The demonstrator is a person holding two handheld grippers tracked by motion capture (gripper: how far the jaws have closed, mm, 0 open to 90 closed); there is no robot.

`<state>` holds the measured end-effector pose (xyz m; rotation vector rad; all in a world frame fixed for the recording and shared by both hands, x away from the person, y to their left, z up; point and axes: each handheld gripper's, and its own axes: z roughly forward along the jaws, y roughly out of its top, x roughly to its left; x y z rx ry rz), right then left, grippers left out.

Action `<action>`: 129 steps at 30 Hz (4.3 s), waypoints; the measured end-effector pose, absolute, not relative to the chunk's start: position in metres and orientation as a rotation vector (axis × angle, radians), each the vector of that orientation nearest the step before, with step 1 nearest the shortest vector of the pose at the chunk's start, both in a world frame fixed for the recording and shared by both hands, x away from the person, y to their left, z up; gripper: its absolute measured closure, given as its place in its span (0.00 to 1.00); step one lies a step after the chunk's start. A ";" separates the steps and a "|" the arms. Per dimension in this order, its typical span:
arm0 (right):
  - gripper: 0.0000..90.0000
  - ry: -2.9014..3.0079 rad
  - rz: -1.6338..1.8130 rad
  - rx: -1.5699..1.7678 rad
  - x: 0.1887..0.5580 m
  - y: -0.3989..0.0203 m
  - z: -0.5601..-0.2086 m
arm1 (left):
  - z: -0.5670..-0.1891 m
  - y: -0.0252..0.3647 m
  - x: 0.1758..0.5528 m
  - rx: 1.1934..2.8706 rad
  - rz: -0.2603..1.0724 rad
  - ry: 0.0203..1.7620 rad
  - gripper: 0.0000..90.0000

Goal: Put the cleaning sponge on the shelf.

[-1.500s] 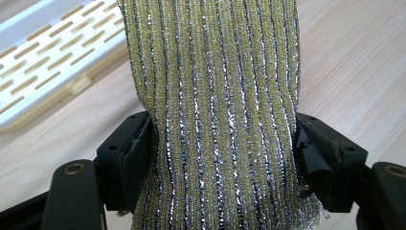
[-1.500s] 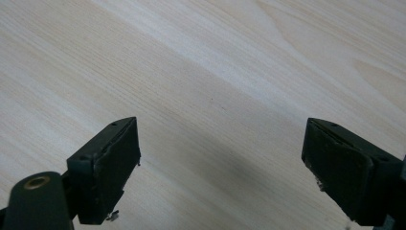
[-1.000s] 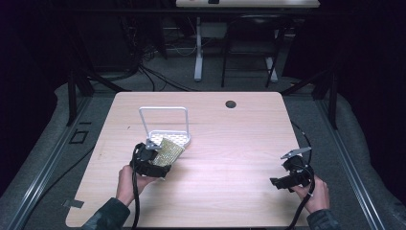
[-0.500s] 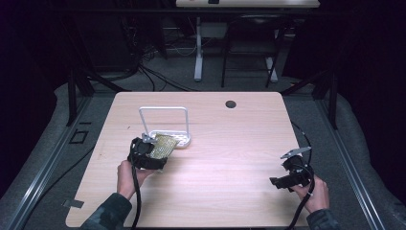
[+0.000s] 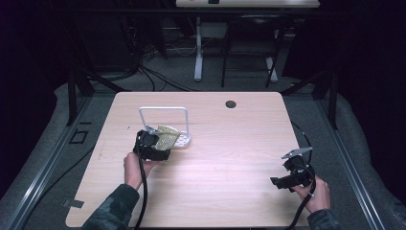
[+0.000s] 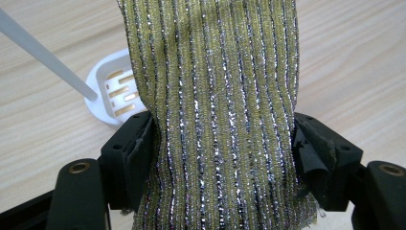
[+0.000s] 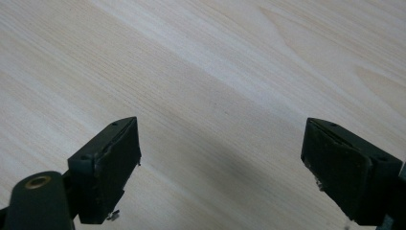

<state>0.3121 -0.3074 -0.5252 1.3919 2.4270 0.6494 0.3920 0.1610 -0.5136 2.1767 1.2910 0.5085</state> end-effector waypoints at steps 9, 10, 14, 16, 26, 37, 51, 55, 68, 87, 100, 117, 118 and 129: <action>0.14 2.429 0.649 1.391 0.312 -0.307 -0.525 | -0.515 0.154 0.411 2.172 0.546 1.326 0.31; 0.14 2.431 0.646 1.392 0.312 -0.307 -0.525 | -0.516 0.153 0.412 2.173 0.546 1.329 0.31; 0.14 2.433 0.645 1.391 0.312 -0.307 -0.525 | -0.518 0.152 0.418 2.165 0.560 1.350 0.31; 0.15 2.433 0.655 1.387 0.312 -0.307 -0.525 | -0.521 0.151 0.421 2.157 0.563 1.364 0.31; 0.15 2.441 0.645 1.392 0.313 -0.306 -0.525 | -0.530 0.147 0.433 2.138 0.568 1.401 0.31; 0.15 2.437 0.641 1.386 0.312 -0.306 -0.525 | -0.535 0.143 0.440 2.140 0.581 1.411 0.31; 0.15 2.442 0.640 1.387 0.312 -0.306 -0.524 | -0.539 0.136 0.449 2.135 0.593 1.427 0.30; 0.15 2.439 0.651 1.387 0.312 -0.306 -0.525 | -0.541 0.135 0.449 2.143 0.580 1.436 0.29; 0.15 2.440 0.644 1.382 0.312 -0.306 -0.525 | -0.546 0.135 0.452 2.153 0.573 1.452 0.26; 0.14 2.442 0.650 1.380 0.312 -0.306 -0.524 | -0.551 0.137 0.450 2.130 0.552 1.439 0.14; 0.14 2.445 0.642 1.377 0.312 -0.306 -0.523 | -0.546 0.137 0.446 2.134 0.560 1.422 0.06; 0.15 2.442 0.657 1.383 0.311 -0.305 -0.522 | -0.516 0.138 0.423 2.163 0.509 1.310 0.02; 0.15 2.441 0.655 1.381 0.311 -0.305 -0.522 | -0.515 0.139 0.421 2.168 0.509 1.304 0.02; 0.15 2.452 0.635 1.377 0.311 -0.304 -0.525 | -0.499 0.161 0.399 2.193 0.478 1.258 0.00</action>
